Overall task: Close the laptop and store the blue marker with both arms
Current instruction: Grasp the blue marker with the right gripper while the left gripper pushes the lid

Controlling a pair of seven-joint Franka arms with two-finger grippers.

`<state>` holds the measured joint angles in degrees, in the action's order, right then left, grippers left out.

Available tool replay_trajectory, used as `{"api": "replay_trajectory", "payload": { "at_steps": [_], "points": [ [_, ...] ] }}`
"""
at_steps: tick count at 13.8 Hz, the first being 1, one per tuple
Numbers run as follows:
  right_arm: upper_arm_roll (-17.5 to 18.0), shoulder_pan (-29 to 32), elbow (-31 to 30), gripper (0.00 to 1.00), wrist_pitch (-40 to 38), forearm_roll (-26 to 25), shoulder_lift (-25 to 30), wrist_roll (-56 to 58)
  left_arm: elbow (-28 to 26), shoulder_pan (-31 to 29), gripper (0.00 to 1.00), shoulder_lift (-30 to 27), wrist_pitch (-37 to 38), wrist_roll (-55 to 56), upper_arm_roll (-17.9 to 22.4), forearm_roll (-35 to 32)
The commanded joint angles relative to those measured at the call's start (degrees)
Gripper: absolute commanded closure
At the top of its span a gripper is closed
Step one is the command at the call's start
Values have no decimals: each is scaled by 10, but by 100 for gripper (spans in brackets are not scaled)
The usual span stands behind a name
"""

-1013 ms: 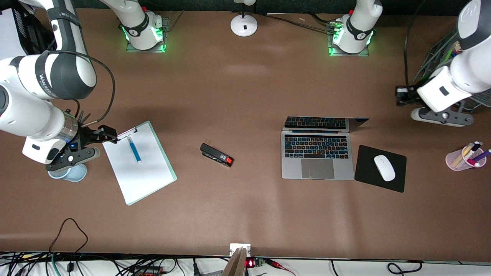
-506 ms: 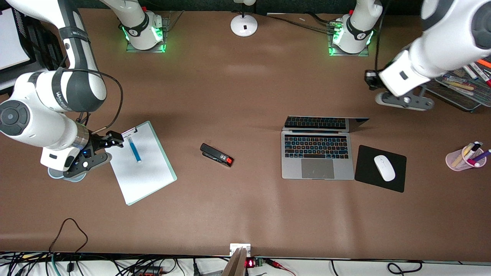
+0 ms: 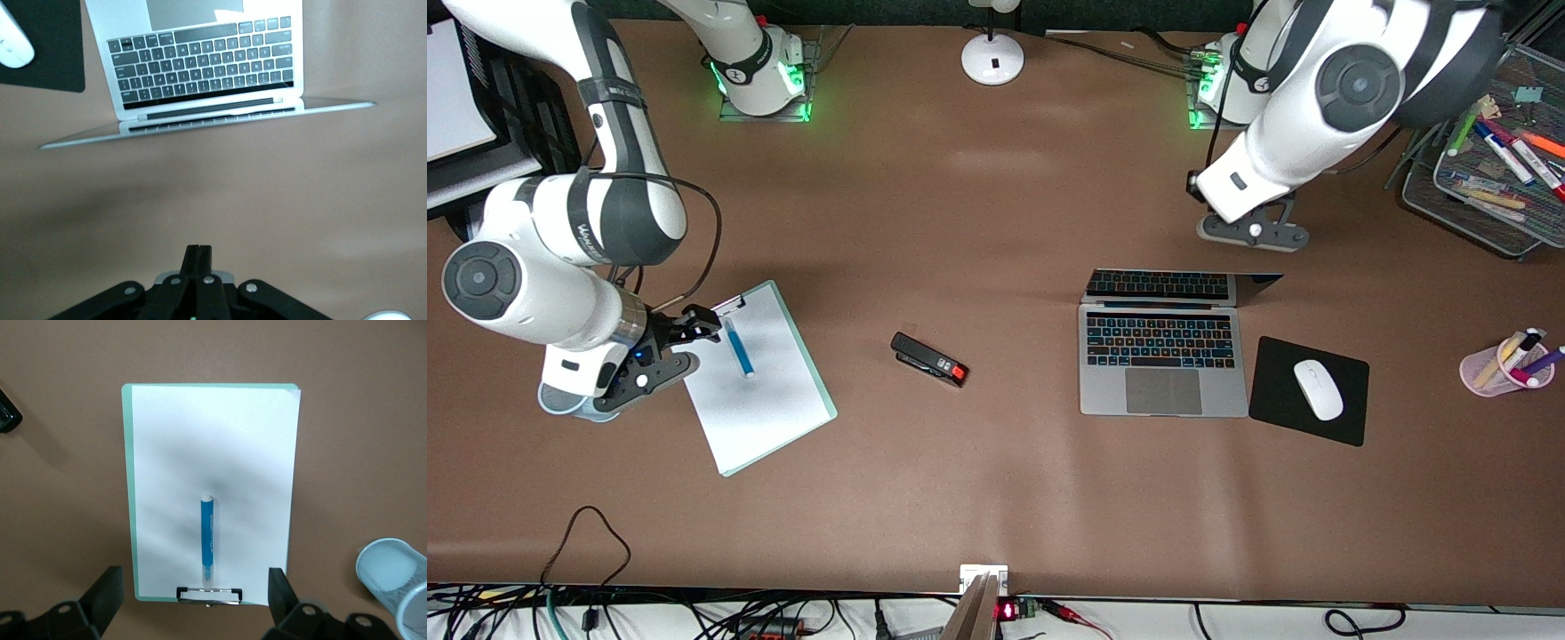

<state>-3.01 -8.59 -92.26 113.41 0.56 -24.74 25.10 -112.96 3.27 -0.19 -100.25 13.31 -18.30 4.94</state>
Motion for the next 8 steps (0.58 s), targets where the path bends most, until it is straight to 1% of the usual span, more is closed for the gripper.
{"api": "replay_trajectory", "payload": {
  "at_steps": [1, 2, 3, 4, 5, 6, 7, 8],
  "points": [
    [1, 2, -45, 9, 54, -7, 7, 11, -69, -9, 100, -23, -67, 7, -8, 11],
    [1, 2, -68, 11, 85, -7, 8, 11, -88, -8, 100, -21, -93, 18, -11, 11],
    [1, 1, -84, 17, 108, -7, 10, 12, -109, -7, 100, -21, -127, 25, -16, 10],
    [1, 1, -87, 22, 110, -7, 8, 12, -125, -7, 100, -19, -160, 25, -22, 9],
    [1, -1, -92, 25, 114, -7, 7, 12, -140, -9, 100, -13, -203, 25, -22, 9],
    [1, -2, -96, 26, 117, -7, 5, 12, -143, -8, 100, -1, -243, 24, -22, 8],
    [1, -3, -109, 30, 137, -7, 3, 12, -141, -8, 100, 12, -279, 24, -22, 3],
    [1, -3, -131, 31, 172, -7, 2, 14, -141, -9, 100, 22, -309, 22, -22, 2]
  ]
}}
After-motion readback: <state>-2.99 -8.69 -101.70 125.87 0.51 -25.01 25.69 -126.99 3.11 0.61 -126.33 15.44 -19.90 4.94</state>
